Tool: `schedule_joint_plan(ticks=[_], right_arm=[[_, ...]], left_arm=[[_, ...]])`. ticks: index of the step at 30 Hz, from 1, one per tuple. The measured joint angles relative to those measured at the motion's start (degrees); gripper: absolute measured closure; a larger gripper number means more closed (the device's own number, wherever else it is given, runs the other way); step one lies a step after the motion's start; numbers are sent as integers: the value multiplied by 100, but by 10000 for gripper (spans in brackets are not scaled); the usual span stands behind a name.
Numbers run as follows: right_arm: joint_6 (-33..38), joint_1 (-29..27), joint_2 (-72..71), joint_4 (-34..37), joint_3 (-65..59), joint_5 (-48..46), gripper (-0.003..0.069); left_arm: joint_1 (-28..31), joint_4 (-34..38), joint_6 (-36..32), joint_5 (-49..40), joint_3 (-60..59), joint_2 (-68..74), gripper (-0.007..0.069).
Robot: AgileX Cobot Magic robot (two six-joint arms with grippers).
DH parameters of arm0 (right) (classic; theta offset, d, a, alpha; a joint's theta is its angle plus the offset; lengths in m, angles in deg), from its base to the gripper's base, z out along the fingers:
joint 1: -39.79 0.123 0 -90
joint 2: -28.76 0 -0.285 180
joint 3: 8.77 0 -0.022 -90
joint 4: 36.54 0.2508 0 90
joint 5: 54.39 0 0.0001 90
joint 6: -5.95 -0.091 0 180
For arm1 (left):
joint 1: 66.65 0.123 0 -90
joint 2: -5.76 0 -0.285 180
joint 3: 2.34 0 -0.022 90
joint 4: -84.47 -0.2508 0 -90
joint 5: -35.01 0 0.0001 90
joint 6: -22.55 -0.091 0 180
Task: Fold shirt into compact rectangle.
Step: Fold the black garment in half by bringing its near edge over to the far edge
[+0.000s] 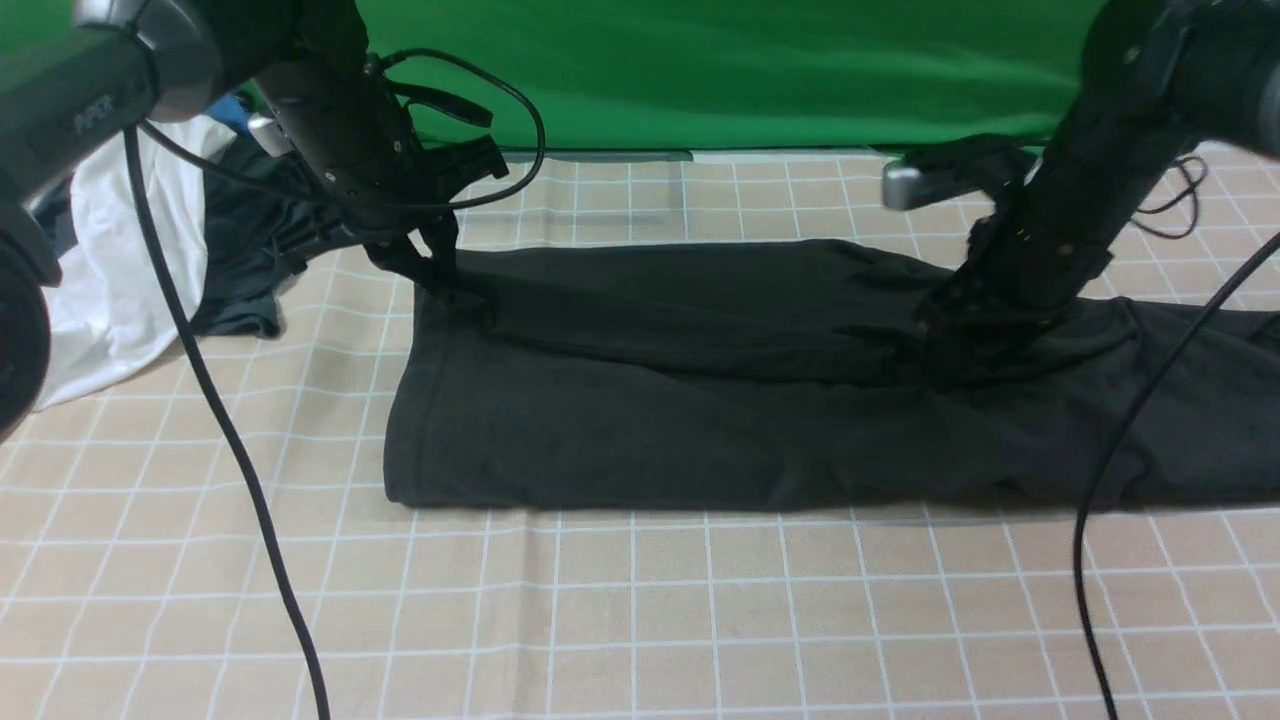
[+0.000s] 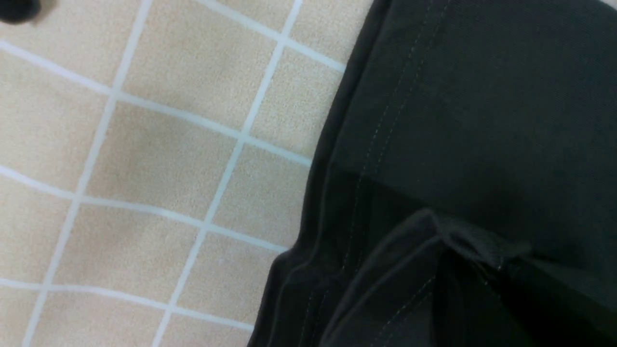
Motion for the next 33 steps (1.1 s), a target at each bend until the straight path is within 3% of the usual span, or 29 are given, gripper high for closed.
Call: schedule_joint_plan(ticks=[7,9,11,12,16,33], right_arm=[[-653,130,167,-603,-62,599,209],[-671,130,236,-642,-62,846,269],[-643,130,265,-641,-64,1095,403],[-605,130,267,-641,-64,1269,514],[-519,110,272,-691,-28,1490,615],[-490,-120,267,-808,821,1461,620]], left_arm=[[0,23,-28,-75,0,0,594],[0,44,-45,-75,0,0,594],[0,60,-45,-75,0,0,594],[0,105,-52,-77,2,0,594],[0,173,-57,-89,7,0,594],[31,149,179,-123,795,0,594]])
